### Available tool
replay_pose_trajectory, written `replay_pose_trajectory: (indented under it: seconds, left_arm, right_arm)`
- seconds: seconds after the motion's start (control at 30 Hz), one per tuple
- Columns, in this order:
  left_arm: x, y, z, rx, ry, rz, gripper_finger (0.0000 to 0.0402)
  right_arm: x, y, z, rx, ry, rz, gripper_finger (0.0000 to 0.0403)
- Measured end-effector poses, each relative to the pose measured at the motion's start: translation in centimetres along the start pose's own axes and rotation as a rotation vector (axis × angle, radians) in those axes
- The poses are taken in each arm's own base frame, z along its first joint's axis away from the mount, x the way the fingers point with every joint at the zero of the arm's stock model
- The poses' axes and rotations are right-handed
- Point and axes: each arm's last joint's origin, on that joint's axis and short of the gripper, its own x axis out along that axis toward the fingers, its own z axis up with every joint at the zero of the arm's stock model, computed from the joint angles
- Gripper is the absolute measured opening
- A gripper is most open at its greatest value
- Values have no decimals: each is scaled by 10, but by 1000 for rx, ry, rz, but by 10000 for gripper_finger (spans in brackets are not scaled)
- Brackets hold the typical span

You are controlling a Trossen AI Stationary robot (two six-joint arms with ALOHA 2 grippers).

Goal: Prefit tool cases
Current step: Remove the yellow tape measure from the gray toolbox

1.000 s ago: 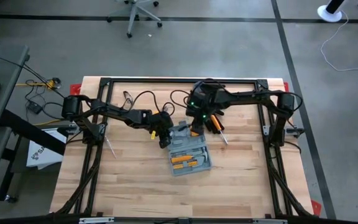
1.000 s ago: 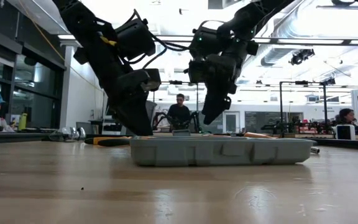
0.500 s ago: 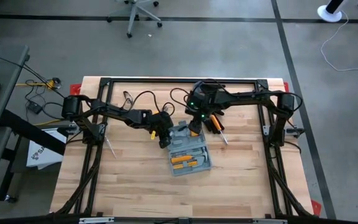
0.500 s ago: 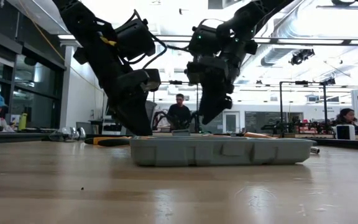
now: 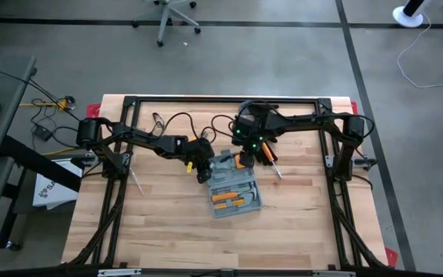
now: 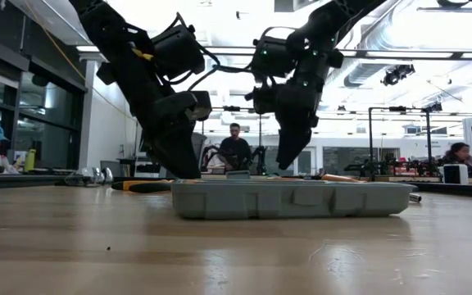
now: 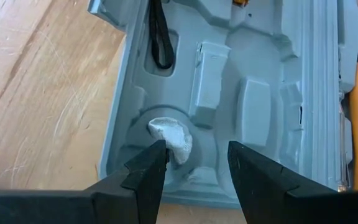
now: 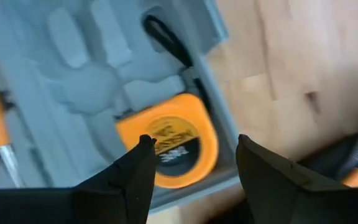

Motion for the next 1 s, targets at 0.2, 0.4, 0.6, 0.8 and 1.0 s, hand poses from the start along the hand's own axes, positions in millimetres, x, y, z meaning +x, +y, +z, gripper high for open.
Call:
replay_pose_trajectory:
  seconds: [0.2,0.4,0.6,0.8,1.0]
  left_arm:
    - [0,0,0,-8,2,2,166]
    - [0,1,-1,-8,12,15,166]
    - [0,1,-1,-9,3,39,166]
    - [0,1,-1,-8,1,46,166]
    - [0,2,-1,10,1,50,166]
  right_arm:
    - [0,-2,-3,-26,33,-58,260]
    - [0,-2,-7,-47,74,-59,362]
    - [0,0,-4,-125,50,-57,391]
    - [3,15,4,-245,-36,-62,396]
    - [8,35,3,-352,-31,-46,399]
